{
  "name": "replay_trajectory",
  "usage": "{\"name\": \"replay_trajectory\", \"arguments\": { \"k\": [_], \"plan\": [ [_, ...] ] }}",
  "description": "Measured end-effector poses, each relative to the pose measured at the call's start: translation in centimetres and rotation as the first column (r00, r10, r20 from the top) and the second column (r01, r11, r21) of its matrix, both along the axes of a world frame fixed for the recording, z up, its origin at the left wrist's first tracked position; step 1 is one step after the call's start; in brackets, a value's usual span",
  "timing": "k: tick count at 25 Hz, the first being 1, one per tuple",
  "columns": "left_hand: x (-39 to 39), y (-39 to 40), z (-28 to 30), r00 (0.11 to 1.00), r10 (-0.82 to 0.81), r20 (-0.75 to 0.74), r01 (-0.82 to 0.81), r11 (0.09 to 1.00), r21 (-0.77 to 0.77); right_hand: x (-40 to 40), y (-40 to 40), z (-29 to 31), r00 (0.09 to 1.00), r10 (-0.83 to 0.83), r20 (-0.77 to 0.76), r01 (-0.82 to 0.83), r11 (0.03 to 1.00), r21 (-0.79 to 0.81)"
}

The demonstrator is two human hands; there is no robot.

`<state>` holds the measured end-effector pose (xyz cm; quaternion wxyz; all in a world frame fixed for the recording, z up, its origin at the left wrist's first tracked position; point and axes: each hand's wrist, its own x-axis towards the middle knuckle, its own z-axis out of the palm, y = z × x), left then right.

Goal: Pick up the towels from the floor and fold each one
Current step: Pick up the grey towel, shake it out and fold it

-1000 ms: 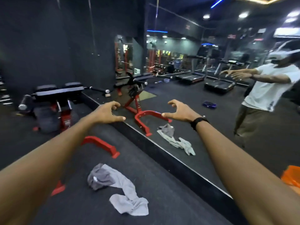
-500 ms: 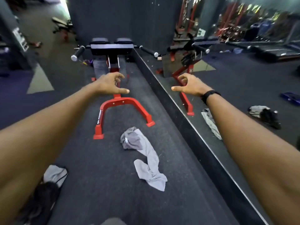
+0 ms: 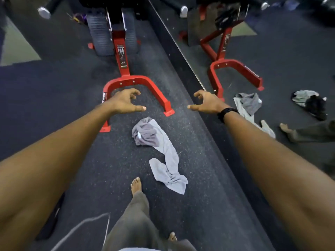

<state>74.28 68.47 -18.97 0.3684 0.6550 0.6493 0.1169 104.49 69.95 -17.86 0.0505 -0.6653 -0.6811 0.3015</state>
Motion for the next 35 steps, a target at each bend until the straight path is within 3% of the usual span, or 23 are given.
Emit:
{"name": "replay_trajectory", "arguments": {
  "k": [8,13,21,26,30,35],
  "plan": [
    [-2.8,15.0,-11.4,0.997,-0.071,0.035,0.077,0.973,-0.217,-2.2,11.5,-13.8,0.993,-0.095,0.076,0.111,0.965,-0.237],
    [-4.9,20.0,-23.6,0.997,-0.074,0.021,0.077,0.942,-0.327,-4.1,16.8,-27.9,0.988,-0.129,0.079,0.149,0.915,-0.375],
    [-4.9,18.9,-47.7,0.997,-0.058,0.051,0.076,0.857,-0.509,-5.4,16.9,-54.5,0.993,-0.094,0.073,0.118,0.851,-0.511],
    [-4.6,17.5,-59.5,0.998,-0.055,0.036,0.066,0.819,-0.569,-6.1,15.5,-68.8,0.994,-0.046,0.096,0.09,0.839,-0.537],
    [-4.7,16.7,-67.5,0.999,-0.041,0.02,0.045,0.802,-0.595,-7.8,17.3,-77.3,0.99,-0.074,0.119,0.124,0.86,-0.495],
    [-5.5,15.8,-73.8,0.999,-0.041,0.026,0.048,0.791,-0.61,-11.1,20.3,-83.9,0.968,-0.248,0.046,0.238,0.841,-0.486]
  ]
}}
